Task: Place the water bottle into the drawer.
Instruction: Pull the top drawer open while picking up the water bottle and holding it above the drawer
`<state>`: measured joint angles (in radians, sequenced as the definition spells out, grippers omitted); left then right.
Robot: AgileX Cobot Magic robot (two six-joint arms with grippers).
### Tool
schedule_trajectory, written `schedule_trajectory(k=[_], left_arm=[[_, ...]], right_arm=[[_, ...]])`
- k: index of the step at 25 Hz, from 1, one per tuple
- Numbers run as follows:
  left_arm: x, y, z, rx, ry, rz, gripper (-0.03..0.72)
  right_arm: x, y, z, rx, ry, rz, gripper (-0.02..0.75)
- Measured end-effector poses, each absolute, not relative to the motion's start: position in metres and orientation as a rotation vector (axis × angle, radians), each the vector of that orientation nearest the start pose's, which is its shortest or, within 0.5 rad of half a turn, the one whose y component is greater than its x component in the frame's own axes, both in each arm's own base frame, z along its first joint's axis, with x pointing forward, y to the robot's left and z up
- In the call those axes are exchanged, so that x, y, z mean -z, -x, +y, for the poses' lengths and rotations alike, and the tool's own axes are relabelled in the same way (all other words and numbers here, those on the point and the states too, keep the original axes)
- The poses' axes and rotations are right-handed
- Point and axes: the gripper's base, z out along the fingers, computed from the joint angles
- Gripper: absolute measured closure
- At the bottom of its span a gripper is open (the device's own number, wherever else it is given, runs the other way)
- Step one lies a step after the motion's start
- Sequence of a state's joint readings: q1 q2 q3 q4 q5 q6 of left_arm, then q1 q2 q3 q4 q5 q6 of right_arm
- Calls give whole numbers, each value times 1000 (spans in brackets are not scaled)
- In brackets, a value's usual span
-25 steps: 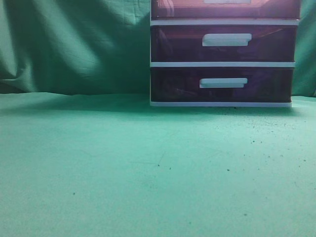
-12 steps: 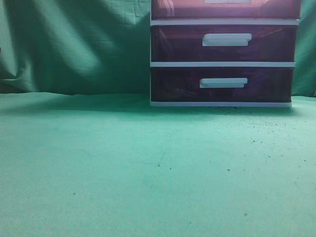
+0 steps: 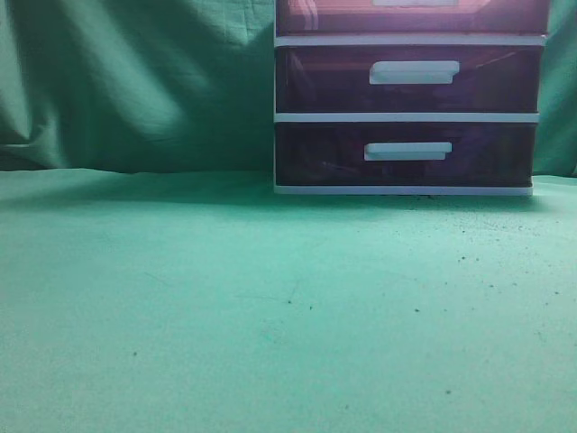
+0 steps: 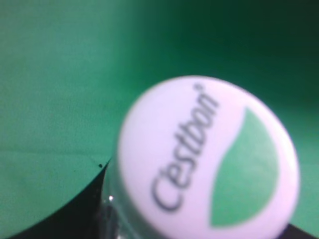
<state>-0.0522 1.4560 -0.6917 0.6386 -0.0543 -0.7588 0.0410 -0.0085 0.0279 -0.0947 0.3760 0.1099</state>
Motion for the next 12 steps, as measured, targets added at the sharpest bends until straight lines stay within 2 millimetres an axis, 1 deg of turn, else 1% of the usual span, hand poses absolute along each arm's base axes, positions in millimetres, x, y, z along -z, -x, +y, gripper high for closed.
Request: schedule_trajectory(k=[2,5,7,9,10,12], left_arm=[[-230,-284,-26,145,17,2157,395],[-266,-275,-47,175,-84,2047,395],[-293,-268,-64,186,-154,1979,395],[-319,-261,-78,197,-193,1928,395],[-331,-256,-86,204,-209,1910,395],[-349,-248,-99,219,-240,1890,395]], right_arm=[[-171,-53,-1,-11,-6,1877,567],[-171,-53,-1,-11,-6,1877,567],[-171,-53,-1,-11,-6,1877,567],[-171,-53,-1,-11,-6,1877,567],[-171,-53,-1,-11,-6,1877,567],[-171,-53,-1,-11,-6,1877,567]])
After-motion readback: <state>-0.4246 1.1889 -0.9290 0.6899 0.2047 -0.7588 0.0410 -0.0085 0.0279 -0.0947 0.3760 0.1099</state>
